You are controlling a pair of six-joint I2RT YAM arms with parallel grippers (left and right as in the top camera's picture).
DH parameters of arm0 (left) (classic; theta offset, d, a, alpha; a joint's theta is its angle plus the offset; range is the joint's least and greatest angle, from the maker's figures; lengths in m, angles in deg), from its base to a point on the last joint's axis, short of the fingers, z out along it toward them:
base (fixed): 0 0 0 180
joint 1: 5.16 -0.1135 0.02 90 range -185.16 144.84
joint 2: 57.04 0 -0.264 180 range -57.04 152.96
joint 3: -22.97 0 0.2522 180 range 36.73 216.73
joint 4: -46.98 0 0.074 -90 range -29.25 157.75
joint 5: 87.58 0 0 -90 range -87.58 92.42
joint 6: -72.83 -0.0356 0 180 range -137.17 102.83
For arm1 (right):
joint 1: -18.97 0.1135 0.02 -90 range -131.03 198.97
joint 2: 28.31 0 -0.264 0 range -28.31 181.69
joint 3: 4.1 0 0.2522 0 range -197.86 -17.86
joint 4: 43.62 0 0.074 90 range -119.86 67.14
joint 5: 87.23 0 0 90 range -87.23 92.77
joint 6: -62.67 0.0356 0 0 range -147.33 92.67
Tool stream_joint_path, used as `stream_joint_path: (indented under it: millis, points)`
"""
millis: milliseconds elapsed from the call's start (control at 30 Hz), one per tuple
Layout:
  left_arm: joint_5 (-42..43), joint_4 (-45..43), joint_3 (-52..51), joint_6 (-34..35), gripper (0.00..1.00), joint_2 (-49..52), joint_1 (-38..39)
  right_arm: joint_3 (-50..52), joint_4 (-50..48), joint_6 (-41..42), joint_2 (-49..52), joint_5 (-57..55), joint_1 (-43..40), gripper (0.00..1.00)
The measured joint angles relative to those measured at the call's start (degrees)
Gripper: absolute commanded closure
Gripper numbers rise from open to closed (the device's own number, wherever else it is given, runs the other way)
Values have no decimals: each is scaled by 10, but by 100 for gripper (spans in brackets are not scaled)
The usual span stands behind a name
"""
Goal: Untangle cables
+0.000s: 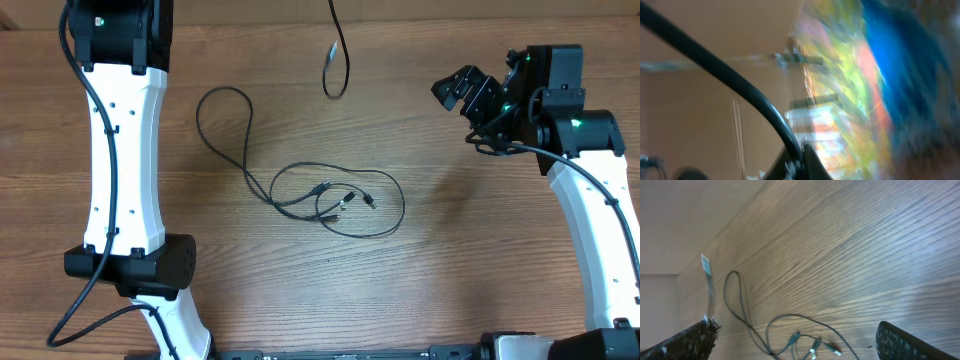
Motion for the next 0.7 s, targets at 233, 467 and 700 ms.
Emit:
stream_joint_path:
  millis: [233, 467, 700]
  points:
    - [-202, 197, 0, -192, 96, 4, 16, 0, 82, -21, 0, -23, 0, 0]
    - [-350, 186, 0, -254, 96, 37, 19, 0, 98, -25, 0, -25, 0, 0]
    - [-450, 131, 0, -297, 96, 132, 2, 0, 127, -30, 0, -26, 0, 0]
